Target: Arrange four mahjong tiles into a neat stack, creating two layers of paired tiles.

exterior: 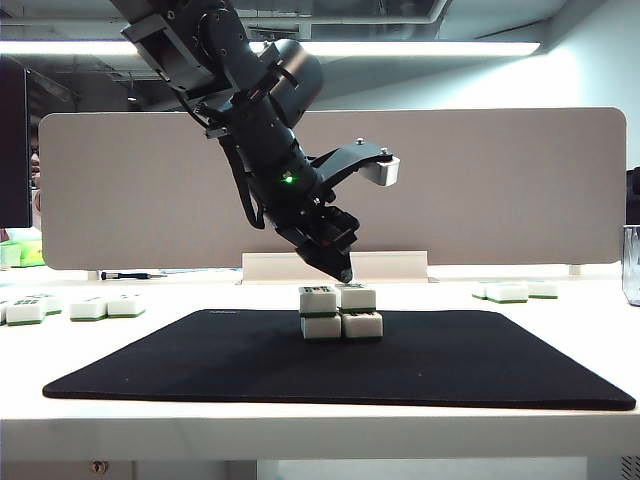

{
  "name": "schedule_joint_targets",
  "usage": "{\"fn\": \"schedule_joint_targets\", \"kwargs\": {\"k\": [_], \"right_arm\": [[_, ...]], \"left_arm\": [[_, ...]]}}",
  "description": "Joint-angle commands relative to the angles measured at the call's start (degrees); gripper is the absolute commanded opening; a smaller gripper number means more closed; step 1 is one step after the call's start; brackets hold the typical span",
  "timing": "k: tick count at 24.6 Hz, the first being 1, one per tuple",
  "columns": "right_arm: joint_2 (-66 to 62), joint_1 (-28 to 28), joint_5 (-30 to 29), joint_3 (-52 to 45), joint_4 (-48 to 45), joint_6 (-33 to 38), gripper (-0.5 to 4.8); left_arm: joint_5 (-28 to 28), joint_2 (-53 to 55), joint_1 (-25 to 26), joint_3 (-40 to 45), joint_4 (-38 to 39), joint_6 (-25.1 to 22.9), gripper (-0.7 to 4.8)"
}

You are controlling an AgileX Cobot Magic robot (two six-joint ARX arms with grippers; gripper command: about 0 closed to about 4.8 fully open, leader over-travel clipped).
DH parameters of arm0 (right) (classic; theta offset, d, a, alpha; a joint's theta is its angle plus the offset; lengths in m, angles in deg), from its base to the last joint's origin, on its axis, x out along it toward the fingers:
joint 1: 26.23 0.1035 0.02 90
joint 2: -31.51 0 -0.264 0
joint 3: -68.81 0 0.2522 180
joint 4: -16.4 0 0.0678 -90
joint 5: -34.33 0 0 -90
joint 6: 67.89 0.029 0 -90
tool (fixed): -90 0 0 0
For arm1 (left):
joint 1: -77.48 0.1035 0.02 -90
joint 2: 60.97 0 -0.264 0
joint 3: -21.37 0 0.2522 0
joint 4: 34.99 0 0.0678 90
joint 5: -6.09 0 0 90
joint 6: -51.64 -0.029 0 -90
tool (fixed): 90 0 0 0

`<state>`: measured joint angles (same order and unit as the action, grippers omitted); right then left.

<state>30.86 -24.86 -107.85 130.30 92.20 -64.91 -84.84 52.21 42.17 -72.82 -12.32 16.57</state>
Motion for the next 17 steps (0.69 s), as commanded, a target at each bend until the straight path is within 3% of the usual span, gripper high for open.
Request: {"fn": "schedule_joint_targets", "kwargs": {"k": [1,5,8,17], "right_arm": [[0.7,0.0,1.3,0.2,-0.5,-0.1,-0.01],[0.7,0.0,1.3,0.2,-0.5,-0.1,-0.01],[0.7,0.0,1.3,0.2,-0.5,-0.1,-0.01],[0.7,0.0,1.3,0.2,-0.5,-0.1,-0.01]], "left_arm": [[-0.6,-0.3,-0.1,-0.1,0.0,0.2,2.09],[-0.7,-0.3,-0.1,-0.1,0.9,0.2,2.05],[-0.9,-0.3,-0.1,-0.1,1.4,0.3,1.73],[-2.0,-0.3,-0.1,-0.1,2.3,1.2,1.73]]}}
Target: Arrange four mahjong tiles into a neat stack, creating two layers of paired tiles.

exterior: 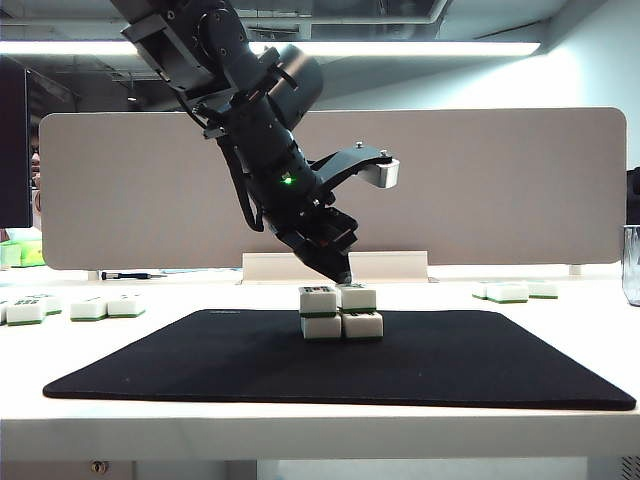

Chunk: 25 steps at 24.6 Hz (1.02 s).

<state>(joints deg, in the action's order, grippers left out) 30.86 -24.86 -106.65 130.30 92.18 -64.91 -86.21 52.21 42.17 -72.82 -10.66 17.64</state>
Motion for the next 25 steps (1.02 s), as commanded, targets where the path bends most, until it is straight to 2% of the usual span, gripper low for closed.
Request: {"fn": "schedule_joint_targets", "kwargs": {"k": [1,9,16,17,25], "right_arm": [[0.7,0.0,0.1,0.2,-0.5,-0.1,-0.01],[0.7,0.0,0.1,0.2,-0.5,-0.1,-0.01],[0.7,0.0,0.1,0.2,-0.5,-0.1,-0.01],[0.7,0.0,0.1,0.2,-0.5,-0.1,-0.01],[0.7,0.0,0.1,0.2,-0.5,-0.1,-0.01]], "left_arm": [[-1.0,-0.3,-0.1,-0.1,0.9,0.2,1.73],[-1.6,-0.3,-0.1,-0.1,1.7,0.2,1.74],[-1.4,-0.4,-0.2,-1.4,-3.1,0.7,1.74],[-1.5,-0.4,-0.8,-2.3,-2.4,1.7,1.74],[-1.6,-0.4,-4.7,-4.7,5.1,1.4,1.73]]}}
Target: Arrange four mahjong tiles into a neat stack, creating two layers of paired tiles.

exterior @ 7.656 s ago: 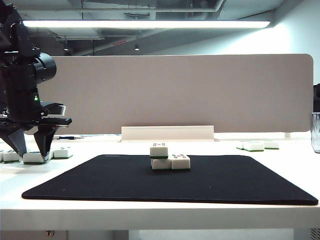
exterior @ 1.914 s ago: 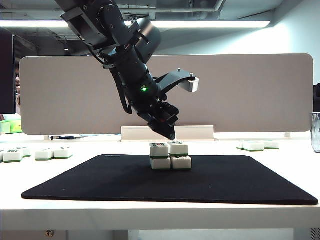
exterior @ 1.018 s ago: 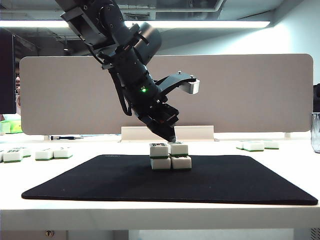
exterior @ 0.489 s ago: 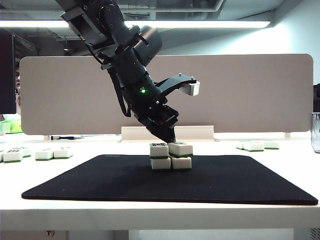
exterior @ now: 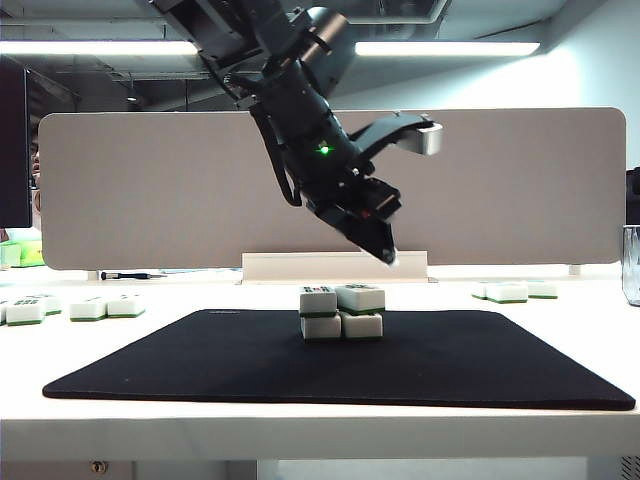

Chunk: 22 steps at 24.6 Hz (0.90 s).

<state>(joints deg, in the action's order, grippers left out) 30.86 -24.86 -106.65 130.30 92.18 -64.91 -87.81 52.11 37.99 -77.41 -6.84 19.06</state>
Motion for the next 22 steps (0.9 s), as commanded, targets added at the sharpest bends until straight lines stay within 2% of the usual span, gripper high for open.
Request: {"fn": "schedule_joint_targets", "kwargs": {"k": [1,17,22], "right_arm": [[0.7,0.0,0.1,0.2,-0.5,-0.1,-0.01],[0.7,0.0,0.1,0.2,-0.5,-0.1,-0.01],[0.7,0.0,0.0,0.2,-0.5,-0.1,-0.01]], "left_arm": [[0.0,-0.3,-0.5,-0.2,1.5,-0.1,1.73],[-0.2,-0.2,-0.5,-0.2,7.0,-0.4,1.73],[-0.2,-0.2,-1.3,-0.7,5.6,-0.4,1.73]]}}
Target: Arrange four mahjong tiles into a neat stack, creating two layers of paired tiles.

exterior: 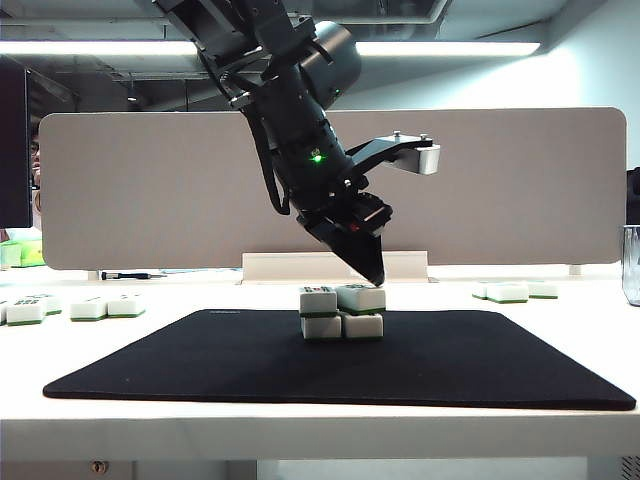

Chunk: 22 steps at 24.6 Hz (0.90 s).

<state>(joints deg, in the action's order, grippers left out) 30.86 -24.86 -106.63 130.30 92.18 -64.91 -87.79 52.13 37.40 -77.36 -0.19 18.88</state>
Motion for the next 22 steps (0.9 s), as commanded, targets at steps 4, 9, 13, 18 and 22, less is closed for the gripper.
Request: {"fn": "schedule_joint_targets", "kwargs": {"k": [4,9,13,18,22], "right_arm": [[0.7,0.0,0.0,0.2,-0.5,-0.1,-0.01],[0.7,0.0,0.0,0.2,-0.5,-0.1,-0.01],[0.7,0.0,0.0,0.2,-0.5,-0.1,-0.01],[0.7,0.0,0.0,0.2,-0.5,-0.1,-0.01],[0.7,0.0,0.0,0.2,-0.5,-0.1,-0.01]], "left_arm": [[-0.2,-0.2,-1.2,-1.0,-1.9,-0.2,1.66],[0.0,1.0,-1.2,-1.0,-1.9,-0.2,1.16],[0.0,2.0,-1.2,-1.0,-2.7,-0.2,1.16],[0.2,2.3,-1.2,-1.0,-3.5,-0.2,1.16],[0.2,2.3,-1.2,-1.0,-2.1,-0.2,1.16]]}}
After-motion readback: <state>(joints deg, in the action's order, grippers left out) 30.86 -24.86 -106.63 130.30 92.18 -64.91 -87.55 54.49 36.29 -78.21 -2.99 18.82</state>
